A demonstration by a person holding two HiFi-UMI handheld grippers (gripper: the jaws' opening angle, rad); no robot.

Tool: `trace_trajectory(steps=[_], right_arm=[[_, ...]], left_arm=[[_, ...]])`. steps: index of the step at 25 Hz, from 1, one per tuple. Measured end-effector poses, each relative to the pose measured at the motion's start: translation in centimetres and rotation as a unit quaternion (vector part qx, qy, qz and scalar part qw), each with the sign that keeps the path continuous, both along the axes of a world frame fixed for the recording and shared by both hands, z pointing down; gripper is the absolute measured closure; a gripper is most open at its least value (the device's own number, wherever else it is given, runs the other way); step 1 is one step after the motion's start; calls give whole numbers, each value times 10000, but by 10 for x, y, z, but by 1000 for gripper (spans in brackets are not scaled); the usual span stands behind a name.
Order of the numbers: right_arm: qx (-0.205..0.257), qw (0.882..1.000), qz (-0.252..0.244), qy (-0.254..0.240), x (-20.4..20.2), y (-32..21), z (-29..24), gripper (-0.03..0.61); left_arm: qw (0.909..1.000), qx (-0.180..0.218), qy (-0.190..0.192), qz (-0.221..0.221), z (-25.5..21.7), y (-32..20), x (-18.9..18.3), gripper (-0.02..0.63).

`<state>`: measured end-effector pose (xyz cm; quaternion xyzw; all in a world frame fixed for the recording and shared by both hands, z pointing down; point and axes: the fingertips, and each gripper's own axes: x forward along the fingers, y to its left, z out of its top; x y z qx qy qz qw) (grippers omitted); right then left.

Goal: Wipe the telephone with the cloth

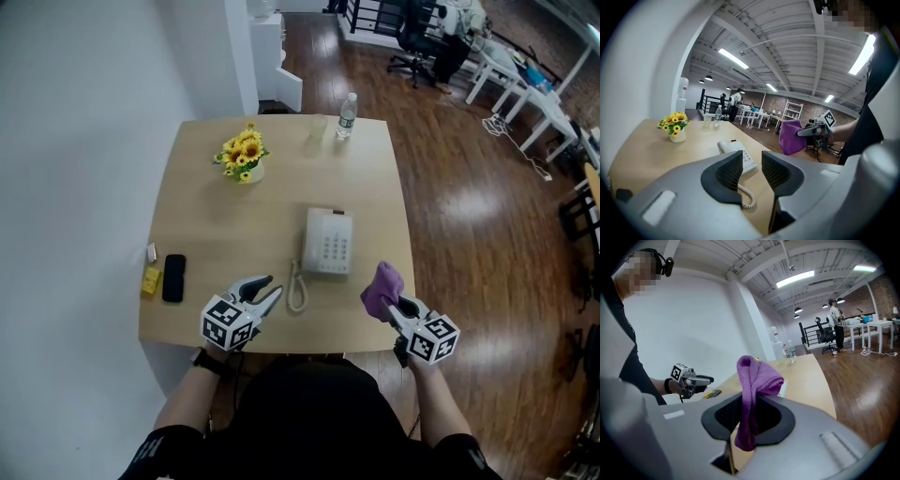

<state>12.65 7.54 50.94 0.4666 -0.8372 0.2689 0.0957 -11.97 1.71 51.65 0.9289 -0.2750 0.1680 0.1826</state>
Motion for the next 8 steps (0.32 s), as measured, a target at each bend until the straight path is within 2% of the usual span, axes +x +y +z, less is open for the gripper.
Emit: trace_trajectory(steps=[4,8], right_arm=[[42,10000,43,-59,0,1,-4,512],[19,10000,-77,-23,-1,6,-6,513]], left_arm=[[9999,37,-82,52,0,3,3,492],[9999,13,102,-10,-10,6,5,492]])
